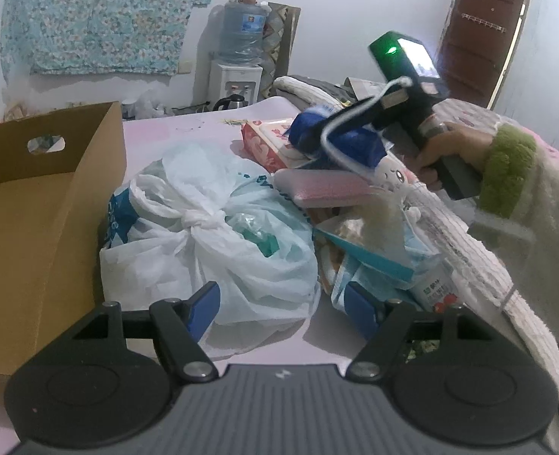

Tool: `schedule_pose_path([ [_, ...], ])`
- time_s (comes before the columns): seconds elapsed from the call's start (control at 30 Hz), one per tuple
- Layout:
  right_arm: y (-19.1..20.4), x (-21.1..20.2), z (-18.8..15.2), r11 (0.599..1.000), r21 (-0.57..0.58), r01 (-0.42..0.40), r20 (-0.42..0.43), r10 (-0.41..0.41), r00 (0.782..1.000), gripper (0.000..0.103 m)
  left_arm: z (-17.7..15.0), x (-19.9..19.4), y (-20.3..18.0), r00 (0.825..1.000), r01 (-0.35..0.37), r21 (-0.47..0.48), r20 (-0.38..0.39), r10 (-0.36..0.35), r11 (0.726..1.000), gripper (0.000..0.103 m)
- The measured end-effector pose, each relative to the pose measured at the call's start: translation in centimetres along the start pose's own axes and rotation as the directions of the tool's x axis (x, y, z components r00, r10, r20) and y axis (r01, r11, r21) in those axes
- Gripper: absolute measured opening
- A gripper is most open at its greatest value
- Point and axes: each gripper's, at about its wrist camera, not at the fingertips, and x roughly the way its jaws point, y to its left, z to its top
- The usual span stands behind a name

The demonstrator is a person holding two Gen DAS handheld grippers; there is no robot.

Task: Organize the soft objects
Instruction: 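Lift the wet-wipes pack with the right tool and carry it toward the box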

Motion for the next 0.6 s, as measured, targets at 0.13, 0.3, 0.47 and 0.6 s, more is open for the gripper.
schedule_pose_path([
  [0.13,-2.3,-3.2,-0.1,0.993,0.115,-0.042,0.109,0.029,0.994,0.081,-0.2,-0.8,0.2,1.0,0.005,0.002,0.015,-0.005,1.0,0.073],
  [0.3,-3.3,-11.4,-2.0,0.938,0.26,-0.227,0.302,0.144,0.942,0.081,-0.4,-2.4,0.8,0.998,0.022,-0.012,0.057,-0.021,1.0,0.074],
  [0.47,-0.5,-16.5,-8.2,0.84,0.334,-0.428,0.393,0.289,0.873,0.081,-1.5,-4.6,1.0,0.994,0.085,0.017,0.073,-0.086,0.996,0.081],
  [0.6,3.5,-16.2,-14.7,0.705,0.442,-0.554,0.373,0.417,0.829,0.081,-3.4,-5.9,0.9,0.984,0.173,0.051,0.033,-0.175,0.984,0.089],
])
